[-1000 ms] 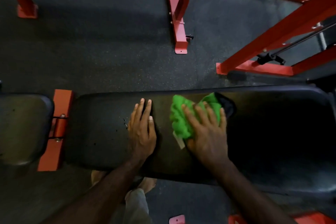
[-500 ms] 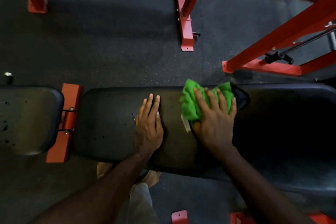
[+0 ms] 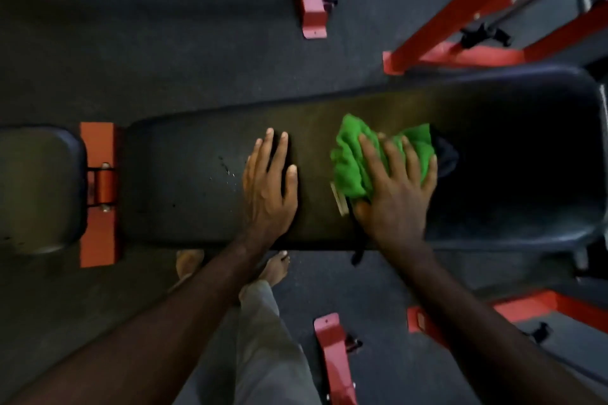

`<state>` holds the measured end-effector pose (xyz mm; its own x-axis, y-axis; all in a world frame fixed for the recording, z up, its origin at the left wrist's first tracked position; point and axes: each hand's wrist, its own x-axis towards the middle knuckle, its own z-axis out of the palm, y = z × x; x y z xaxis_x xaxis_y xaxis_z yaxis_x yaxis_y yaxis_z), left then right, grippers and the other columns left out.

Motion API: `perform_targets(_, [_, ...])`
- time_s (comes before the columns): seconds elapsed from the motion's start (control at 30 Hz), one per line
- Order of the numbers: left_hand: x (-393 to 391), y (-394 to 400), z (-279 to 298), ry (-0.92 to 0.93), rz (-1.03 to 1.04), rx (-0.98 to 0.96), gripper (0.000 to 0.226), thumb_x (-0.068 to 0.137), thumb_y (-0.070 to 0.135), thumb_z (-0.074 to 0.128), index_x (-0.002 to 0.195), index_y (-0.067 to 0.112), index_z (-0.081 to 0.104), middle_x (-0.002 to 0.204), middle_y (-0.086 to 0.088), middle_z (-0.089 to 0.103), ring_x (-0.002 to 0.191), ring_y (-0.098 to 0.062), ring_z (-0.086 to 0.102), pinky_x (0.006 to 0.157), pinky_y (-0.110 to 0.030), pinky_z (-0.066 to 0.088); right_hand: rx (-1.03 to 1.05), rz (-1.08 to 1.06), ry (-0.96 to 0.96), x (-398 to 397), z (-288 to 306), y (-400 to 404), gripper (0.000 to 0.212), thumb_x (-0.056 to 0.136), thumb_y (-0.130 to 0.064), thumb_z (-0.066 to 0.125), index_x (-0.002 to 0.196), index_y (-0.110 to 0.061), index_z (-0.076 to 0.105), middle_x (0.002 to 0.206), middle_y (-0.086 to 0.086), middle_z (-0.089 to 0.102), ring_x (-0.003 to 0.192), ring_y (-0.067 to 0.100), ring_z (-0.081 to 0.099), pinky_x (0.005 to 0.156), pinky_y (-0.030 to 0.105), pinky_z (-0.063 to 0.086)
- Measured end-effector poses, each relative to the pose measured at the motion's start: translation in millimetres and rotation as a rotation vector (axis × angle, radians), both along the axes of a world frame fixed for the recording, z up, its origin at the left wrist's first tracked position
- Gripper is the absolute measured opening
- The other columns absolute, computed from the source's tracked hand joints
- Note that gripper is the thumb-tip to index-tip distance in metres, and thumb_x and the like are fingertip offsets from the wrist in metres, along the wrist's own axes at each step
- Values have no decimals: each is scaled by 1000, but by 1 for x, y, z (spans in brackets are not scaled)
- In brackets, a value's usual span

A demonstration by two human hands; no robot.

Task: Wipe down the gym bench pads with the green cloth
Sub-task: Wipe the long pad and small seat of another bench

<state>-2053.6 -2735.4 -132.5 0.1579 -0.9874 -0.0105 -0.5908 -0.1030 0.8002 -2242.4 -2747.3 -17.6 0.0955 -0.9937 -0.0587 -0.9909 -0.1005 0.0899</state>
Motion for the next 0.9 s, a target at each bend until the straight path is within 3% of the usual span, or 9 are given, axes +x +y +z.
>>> perform_targets(0.1, [-10,9,1,-1,-14,32,57,107,33,42,161,18,33,171,-3,22,159,-22,15,128,-43,13,53,-49,-46,42,-11,12,94,74,-60,45,163,-32,30,163,7,38,153,38,26,122,66,6])
perform_targets(0.17, [-3,8,-1,-10,-45,56,62,105,39,43,163,21,28,172,-1,17,160,-21,11,128,-39,9,122,81,-66,50,-22,48,91,81,-52,53,165,-30,24,166,7,33,157,35,20,123,65,5])
perform_targets(0.3, [14,9,-5,-50,-128,-2,57,109,35,38,163,21,29,172,-1,19,159,-20,14,125,-44,22,93,181,-73,11,-10,69,95,82,-50,69,164,-33,25,167,3,34,155,30,26,124,60,9])
perform_targets(0.43, [10,11,-4,-66,-92,11,56,109,34,38,163,23,30,172,2,20,159,-18,15,123,-40,20,-15,-100,-38,-4,0,40,102,78,-48,74,164,-32,24,168,5,29,157,32,21,124,61,4])
perform_targets(0.5, [11,11,-4,-68,-101,3,56,108,35,38,162,23,30,172,2,21,159,-18,16,123,-45,24,12,-144,-69,12,-1,50,102,78,-46,70,165,-31,20,169,5,24,158,33,14,124,62,0])
perform_targets(0.6, [13,10,-4,-57,-107,8,57,108,35,38,163,23,30,172,3,21,159,-18,16,122,-49,27,84,85,-74,7,-5,90,90,83,-45,58,165,-32,24,169,2,27,158,31,18,124,63,6])
perform_targets(0.67, [12,10,-3,-51,-99,15,57,107,35,38,162,23,31,172,3,21,159,-17,16,122,-48,27,85,164,-60,-15,-2,102,92,79,-40,62,163,-35,26,168,0,29,157,28,22,124,61,8])
perform_targets(0.77, [12,10,-4,-54,-97,12,56,107,34,39,162,22,31,171,3,21,158,-16,16,122,-47,27,-14,5,-96,-22,7,76,103,71,-38,76,162,-34,29,166,3,33,155,30,26,124,58,4])
perform_targets(0.9, [13,11,-3,-44,-108,15,56,108,35,38,162,22,31,171,3,21,159,-16,15,123,-47,27,-111,-311,-177,22,0,21,91,75,-49,54,162,-31,33,164,4,35,156,33,22,123,62,0])
